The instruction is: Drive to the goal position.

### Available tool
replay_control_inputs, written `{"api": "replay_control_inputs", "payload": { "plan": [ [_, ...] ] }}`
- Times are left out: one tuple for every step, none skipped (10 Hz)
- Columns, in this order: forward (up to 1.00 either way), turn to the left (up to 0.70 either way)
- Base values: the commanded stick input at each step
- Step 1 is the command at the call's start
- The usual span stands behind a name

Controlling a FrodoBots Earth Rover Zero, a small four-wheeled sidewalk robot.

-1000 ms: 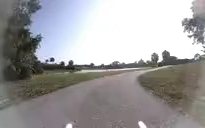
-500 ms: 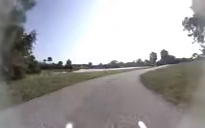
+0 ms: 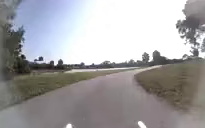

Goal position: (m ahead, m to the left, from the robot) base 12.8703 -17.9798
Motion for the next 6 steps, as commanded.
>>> {"api": "replay_control_inputs", "payload": {
  "plan": [
    [1.0, -0.11],
    [1.0, -0.12],
    [1.0, -0.1],
    [1.0, -0.09],
    [1.0, -0.07],
    [1.0, -0.06]
  ]
}}
